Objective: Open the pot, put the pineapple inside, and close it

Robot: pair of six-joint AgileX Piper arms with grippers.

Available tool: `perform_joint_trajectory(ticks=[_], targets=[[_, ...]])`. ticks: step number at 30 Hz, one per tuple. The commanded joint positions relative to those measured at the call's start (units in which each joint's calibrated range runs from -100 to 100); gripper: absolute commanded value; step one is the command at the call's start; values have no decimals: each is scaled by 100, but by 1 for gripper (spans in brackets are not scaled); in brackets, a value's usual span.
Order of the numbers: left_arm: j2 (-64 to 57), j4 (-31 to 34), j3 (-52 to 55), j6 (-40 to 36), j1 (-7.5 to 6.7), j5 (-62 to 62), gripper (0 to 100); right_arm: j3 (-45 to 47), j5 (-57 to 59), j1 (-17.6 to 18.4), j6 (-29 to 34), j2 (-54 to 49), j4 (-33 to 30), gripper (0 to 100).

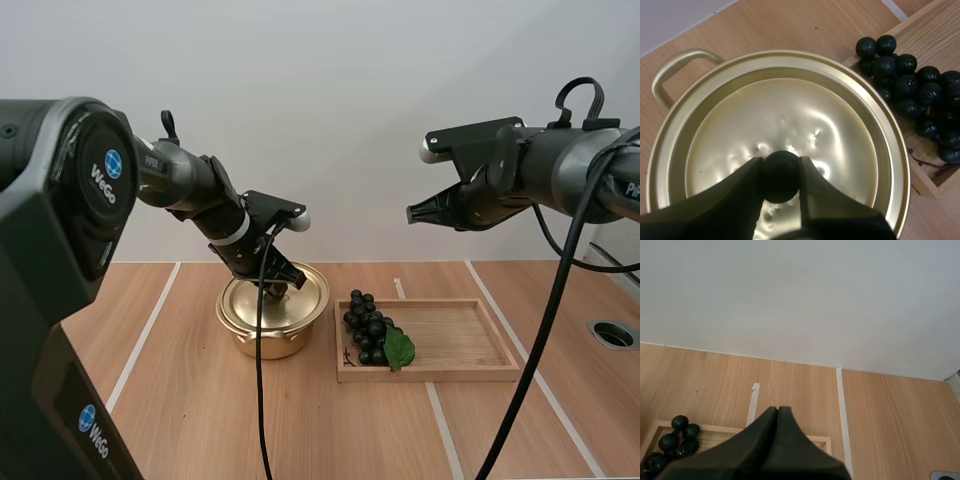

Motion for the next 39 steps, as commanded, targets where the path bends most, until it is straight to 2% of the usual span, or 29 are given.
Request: perform_joint_trajectory(ticks=[1, 8, 16, 17, 19, 23, 25, 26, 39], targets=[[35, 376, 32, -77, -13, 87, 0, 9, -112, -19, -39, -25, -33, 0], [35, 746, 32, -329, -13, -48, 0, 9, -112, -19, -39, -25, -33, 0], [35, 663, 32, -199, -13, -63, 1, 9, -112, -19, -39, -25, -33, 0], [35, 663, 32, -199, -13, -63, 5, 9, -112, -19, -39, -25, -33, 0], [35, 663, 32, -190, -13, -63, 18, 9, -112, -19, -39, -25, -33, 0], [22, 663, 32, -179, -13, -63, 64, 9, -62, -19, -40, -25, -33, 0], [-6, 663, 32, -179, -13, -63, 90, 9, -44, -19, -40, -25, -33, 0], [-18, 663, 32, -179, -13, -63, 98, 9, -44, -19, -40, -25, -33, 0], [-885, 663, 6, -180, -13, -469, 100, 9, -157, -19, -40, -25, -23, 0]])
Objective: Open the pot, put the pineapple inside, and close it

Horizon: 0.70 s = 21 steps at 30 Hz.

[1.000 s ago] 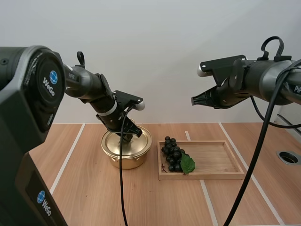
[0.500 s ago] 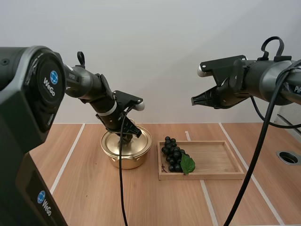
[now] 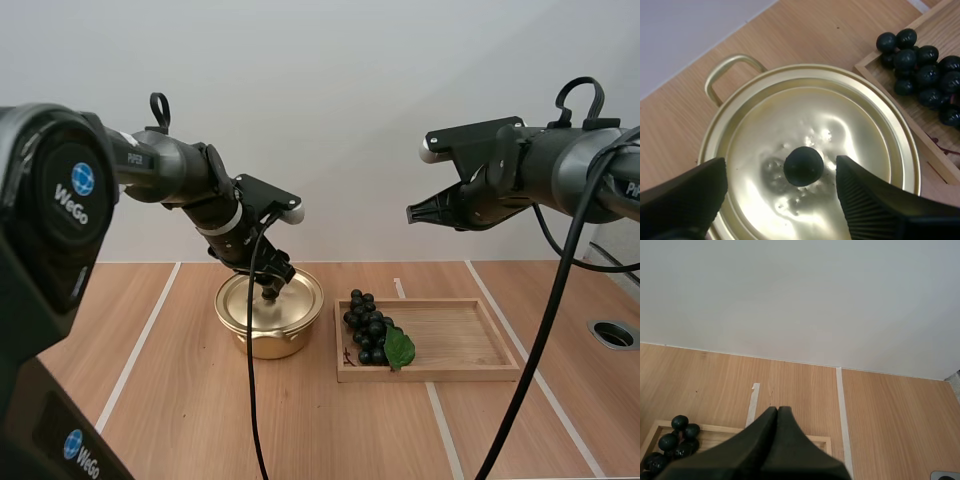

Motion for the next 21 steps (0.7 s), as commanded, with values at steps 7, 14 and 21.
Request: perform_joint_trajectory(ticks=[7, 14, 21], targets=[[-1450, -4, -275, -161, -13, -284, 88, 9, -167, -19, -40, -40, 170, 0], [-3283, 247, -419, -329, 3, -618, 0, 9, -416, -19, -40, -487, 282, 0], [-5002, 319, -419, -1308, 355, -2588, 0, 9, -778, -19, -40, -1581, 322, 0]])
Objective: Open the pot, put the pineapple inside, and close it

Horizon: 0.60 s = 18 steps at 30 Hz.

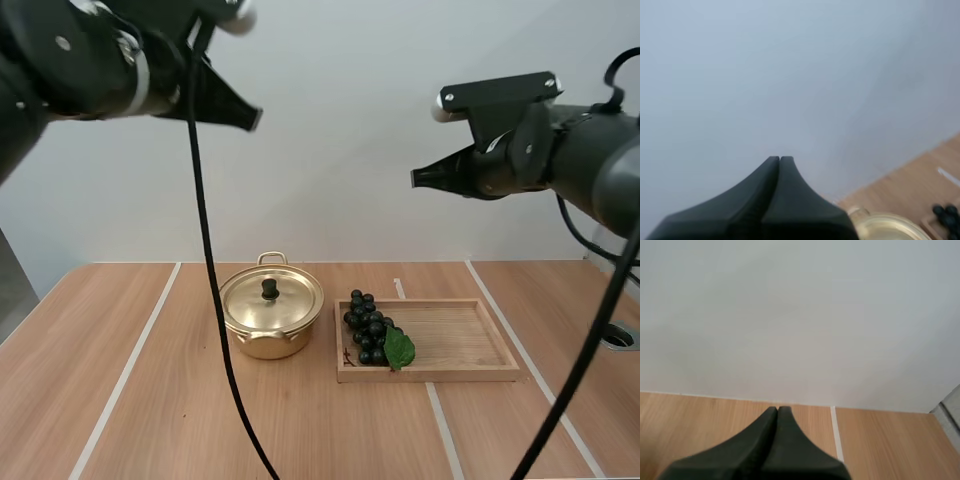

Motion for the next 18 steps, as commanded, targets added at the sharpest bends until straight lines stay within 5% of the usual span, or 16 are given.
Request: perform_joint_trajectory(ticks=[1, 4, 13, 18], targets=[[-651, 4, -43, -550, 186, -1012, 0, 9, -298, -19, -40, -633, 22, 0], [-1157, 4, -43, -1004, 321, -1175, 0, 9, -298, -19, -40, -1212, -23, 0], [-2406, 241, -4, -2036, 437, -843, 0, 9, -925, -19, -40, -2585, -310, 0], [-3021, 521, 23, -2389, 473, -372, 0, 9, -1242, -19, -40, -3205, 121, 0]])
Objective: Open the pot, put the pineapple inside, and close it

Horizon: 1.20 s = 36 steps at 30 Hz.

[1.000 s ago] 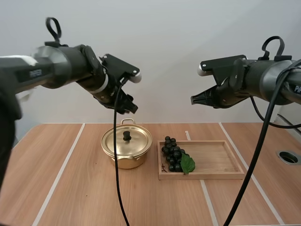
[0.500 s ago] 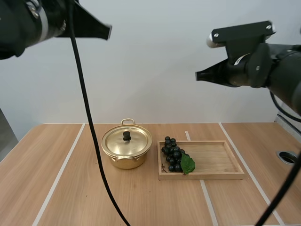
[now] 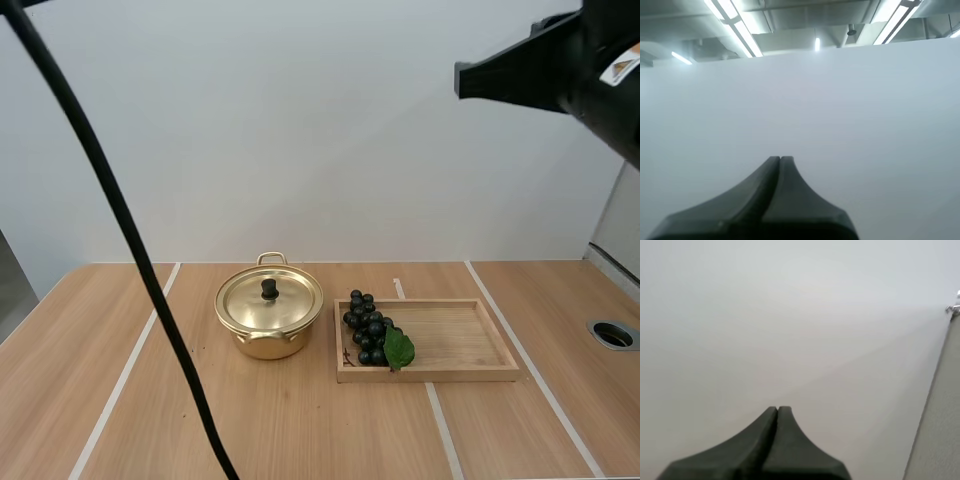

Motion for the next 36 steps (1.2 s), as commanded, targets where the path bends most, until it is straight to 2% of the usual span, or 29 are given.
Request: perform_joint_trajectory(ticks=[1, 6, 8, 10, 14, 16, 18, 21, 27, 36], targets=[[-361, 223, 85, -453, 16, 215, 0, -4, -196, -19, -36, -318, 354, 0], [-1241, 796, 837, -724, 16, -361, 0, 62, 107, -19, -58, -587, 663, 0], [-1532, 937, 1223, -725, -1, -518, 0, 144, 19, -19, -252, -657, 678, 0], [-1731, 1007, 1668, -725, -65, -818, 0, 254, 19, -19, -476, -716, 680, 0], [-1781, 1007, 2699, -725, -316, -1608, 0, 678, -118, -56, -597, -721, 708, 0], [-1781, 1038, 3196, -725, -438, -2173, 0, 1068, -530, -115, -597, -721, 824, 0], [-1781, 1038, 3592, -659, -490, -2588, 0, 1512, -1125, -132, -597, -721, 830, 0], [-1881, 1038, 4111, -486, -490, -2852, 0, 2091, -1586, -132, -597, -780, 809, 0], [-2006, 1038, 4712, -188, -464, -2659, 0, 2879, -1451, 63, -786, -1280, 809, 0], [-2006, 1038, 5210, -198, -401, -1792, 0, 3152, 299, 200, -833, -1961, 811, 0]])
